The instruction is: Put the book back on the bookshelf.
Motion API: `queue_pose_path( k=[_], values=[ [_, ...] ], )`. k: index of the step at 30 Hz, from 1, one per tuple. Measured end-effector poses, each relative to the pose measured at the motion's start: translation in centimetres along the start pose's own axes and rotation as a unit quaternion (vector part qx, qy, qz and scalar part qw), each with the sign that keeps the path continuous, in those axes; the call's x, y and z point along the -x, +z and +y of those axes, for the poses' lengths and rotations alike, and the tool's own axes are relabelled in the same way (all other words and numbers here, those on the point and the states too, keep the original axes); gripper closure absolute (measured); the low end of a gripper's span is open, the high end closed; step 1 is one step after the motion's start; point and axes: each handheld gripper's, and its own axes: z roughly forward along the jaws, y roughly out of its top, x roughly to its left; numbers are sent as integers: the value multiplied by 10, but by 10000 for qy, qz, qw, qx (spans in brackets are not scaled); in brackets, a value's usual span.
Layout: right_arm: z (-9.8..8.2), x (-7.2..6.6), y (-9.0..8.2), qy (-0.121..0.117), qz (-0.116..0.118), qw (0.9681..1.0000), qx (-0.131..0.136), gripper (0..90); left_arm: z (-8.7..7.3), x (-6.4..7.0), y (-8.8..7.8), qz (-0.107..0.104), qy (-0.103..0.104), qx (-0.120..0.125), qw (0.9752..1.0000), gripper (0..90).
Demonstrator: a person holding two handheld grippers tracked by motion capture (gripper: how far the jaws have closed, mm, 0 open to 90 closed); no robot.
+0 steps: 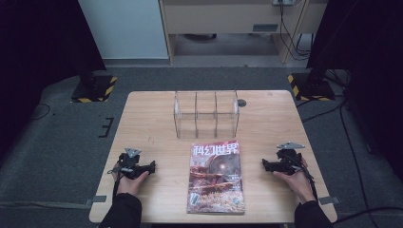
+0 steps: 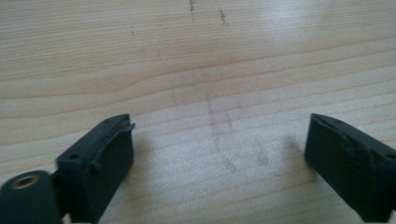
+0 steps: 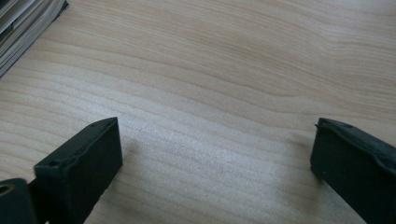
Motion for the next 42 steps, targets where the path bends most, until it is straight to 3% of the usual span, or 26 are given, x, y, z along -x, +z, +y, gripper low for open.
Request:
queue_pose_path(
  k=[4, 7, 16, 19, 27, 32, 42],
  values=[
    [3, -3, -3, 67, 76, 9999, -119, 42, 3, 3, -7, -188, -94, 212, 9996, 115],
    [5, -7, -11, 100, 208, 9997, 29, 48, 8, 11, -16, -401, -98, 492, 9979, 127],
    [6, -10, -28, 305, 451, 9980, 336, 74, 10, 29, -28, -781, -4, 608, 9951, 173],
    [7, -11, -31, 329, 541, 9972, 408, 86, 11, 36, -31, -843, 195, 757, 9934, 186],
    [12, -28, -36, 241, 709, 9956, 554, 119, 12, 56, -37, -1111, 484, 844, 9890, 204],
    [13, -37, -38, 226, 877, 9941, 604, 126, 12, 65, -36, -1176, 529, 809, 9883, 221],
    [15, -59, -34, 71, 1190, 9916, 494, 145, 13, 89, -27, -1336, 833, 677, 9852, 255]
  ],
)
